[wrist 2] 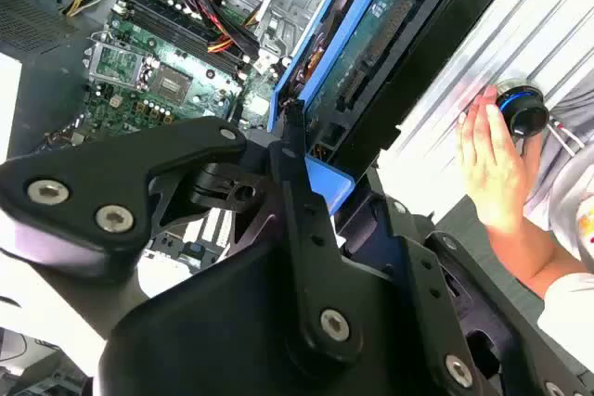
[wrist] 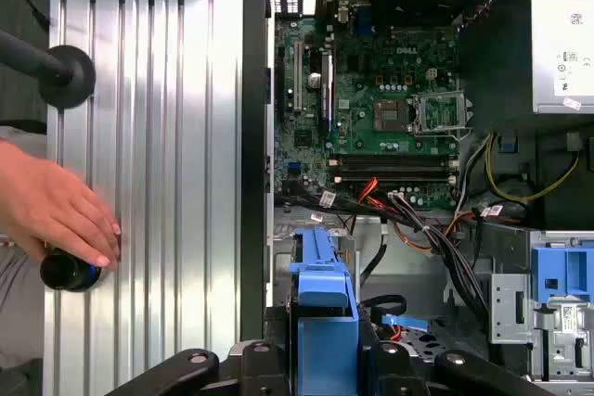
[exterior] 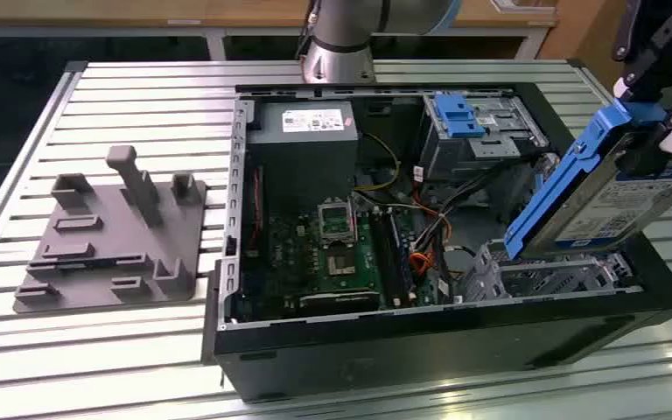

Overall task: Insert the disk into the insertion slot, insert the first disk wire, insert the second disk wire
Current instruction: 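Insert the disk into the insertion slot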

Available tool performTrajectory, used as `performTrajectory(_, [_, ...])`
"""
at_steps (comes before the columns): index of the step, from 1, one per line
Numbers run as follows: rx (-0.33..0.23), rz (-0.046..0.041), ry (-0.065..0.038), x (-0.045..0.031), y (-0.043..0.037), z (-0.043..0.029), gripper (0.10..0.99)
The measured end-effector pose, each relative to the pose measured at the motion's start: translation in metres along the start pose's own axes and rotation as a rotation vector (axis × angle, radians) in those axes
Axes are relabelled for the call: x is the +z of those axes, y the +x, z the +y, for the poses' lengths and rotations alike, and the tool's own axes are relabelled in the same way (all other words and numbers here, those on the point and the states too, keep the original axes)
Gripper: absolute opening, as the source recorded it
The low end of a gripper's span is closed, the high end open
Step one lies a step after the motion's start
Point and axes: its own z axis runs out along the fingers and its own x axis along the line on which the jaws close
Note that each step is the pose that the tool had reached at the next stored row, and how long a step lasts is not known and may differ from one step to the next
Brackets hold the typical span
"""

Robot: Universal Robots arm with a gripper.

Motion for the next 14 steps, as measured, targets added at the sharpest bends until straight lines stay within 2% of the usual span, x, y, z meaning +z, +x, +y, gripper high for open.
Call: performTrajectory(14, [0.0, -0.0003, 0.0, 0.0, 0.0, 0.0, 0.361])
